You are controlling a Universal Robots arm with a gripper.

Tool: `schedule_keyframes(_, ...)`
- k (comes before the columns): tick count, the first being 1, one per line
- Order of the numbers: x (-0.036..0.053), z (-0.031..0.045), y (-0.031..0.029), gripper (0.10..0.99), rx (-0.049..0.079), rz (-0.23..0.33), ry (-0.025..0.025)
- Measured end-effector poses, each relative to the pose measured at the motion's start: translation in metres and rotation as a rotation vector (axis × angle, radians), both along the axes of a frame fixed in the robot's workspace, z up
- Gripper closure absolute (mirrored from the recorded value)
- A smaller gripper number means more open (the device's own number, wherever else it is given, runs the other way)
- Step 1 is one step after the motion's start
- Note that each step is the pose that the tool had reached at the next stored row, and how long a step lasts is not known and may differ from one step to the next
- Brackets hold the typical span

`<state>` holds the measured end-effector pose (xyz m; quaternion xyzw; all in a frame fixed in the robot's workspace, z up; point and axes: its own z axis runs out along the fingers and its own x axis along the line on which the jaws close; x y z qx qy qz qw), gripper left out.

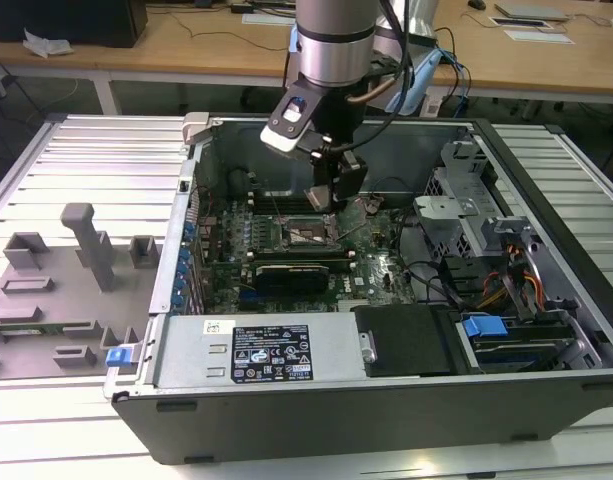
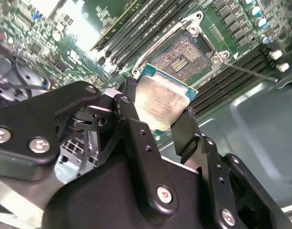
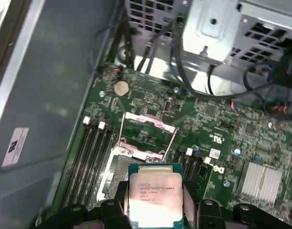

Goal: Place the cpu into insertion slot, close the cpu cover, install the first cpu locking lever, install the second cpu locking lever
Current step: 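Place the cpu into insertion slot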

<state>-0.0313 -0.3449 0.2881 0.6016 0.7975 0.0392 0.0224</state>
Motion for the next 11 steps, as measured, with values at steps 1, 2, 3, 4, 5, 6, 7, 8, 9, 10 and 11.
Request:
schedule_keyframes(1, 0.0000, -0.0004, 0.0000, 0.545, 0.000, -0.020, 0.0000)
schedule_keyframes(2, 0.0000, -0.0007, 0.0000, 0.545, 0.000, -0.039, 0.0001)
schedule_keyframes(3, 0.0000, -0.0011, 0.0000, 0.545, 0.000, -0.059, 0.0000)
schedule_keyframes(4, 0.0000, -0.0014, 0.0000, 0.545, 0.000, -0.078, 0.0000)
schedule_keyframes(5, 0.0000, -0.0023, 0.0000, 0.545, 0.000, -0.114, 0.0000)
schedule_keyframes(6, 0.0000, -0.0027, 0.0000, 0.545, 0.000, -0.131, 0.0000)
schedule_keyframes(7, 0.0000, -0.0032, 0.0000, 0.545, 0.000, -0.148, 0.0000)
schedule_keyframes(8, 0.0000, -0.0044, 0.0000, 0.545, 0.000, -0.179, 0.0001)
schedule_keyframes(9, 0.0000, -0.0055, 0.0000, 0.545, 0.000, -0.195, 0.0000)
schedule_keyframes(10, 0.0000, -0.0068, 0.0000, 0.545, 0.000, -0.208, 0.0000)
schedule_keyframes(11, 0.0000, -0.0080, 0.0000, 0.545, 0.000, -0.218, 0.0000)
